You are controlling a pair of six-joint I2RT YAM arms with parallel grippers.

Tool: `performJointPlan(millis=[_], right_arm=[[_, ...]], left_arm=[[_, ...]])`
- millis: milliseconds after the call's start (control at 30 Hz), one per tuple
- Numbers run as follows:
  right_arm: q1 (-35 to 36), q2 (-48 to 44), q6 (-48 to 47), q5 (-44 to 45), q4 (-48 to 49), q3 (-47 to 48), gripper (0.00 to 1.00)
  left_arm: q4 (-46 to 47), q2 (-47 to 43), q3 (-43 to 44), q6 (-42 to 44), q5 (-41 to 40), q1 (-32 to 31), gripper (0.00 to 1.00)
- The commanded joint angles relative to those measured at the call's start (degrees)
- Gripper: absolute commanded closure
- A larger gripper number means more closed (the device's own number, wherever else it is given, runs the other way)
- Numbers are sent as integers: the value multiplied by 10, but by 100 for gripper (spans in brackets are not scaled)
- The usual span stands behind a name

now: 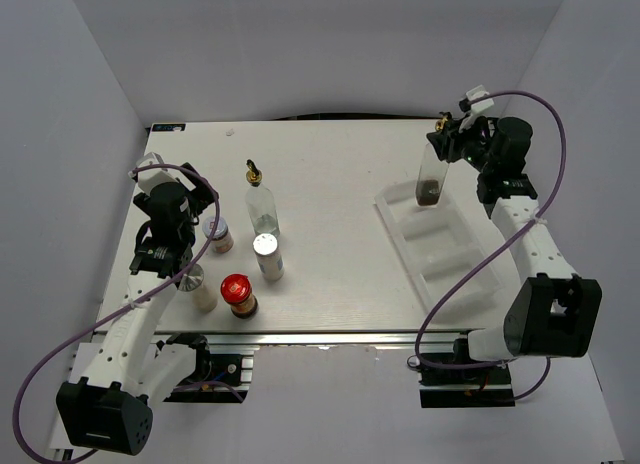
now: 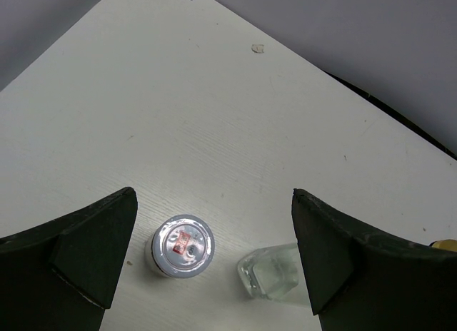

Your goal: Organize the condiment bottles

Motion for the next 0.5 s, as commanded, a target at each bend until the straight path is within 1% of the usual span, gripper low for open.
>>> performJointPlan(millis=[0, 200, 333, 433, 467], right_arm=[[-28, 0, -12, -84, 101, 0, 100], [-39, 17, -30, -128, 113, -27, 100], [-40, 26, -25, -117, 150, -58, 100], [-40, 36, -26, -117, 156, -64, 100], [-41, 38, -27, -117, 156, -64, 97]], left_arm=[[5, -7, -4, 7, -11, 0, 2], [5, -3, -4, 7, -15, 1, 2], [3, 0, -2, 7, -15, 1, 2], [4, 2, 0, 7, -15, 1, 2], [3, 2, 0, 7, -14, 0, 2]])
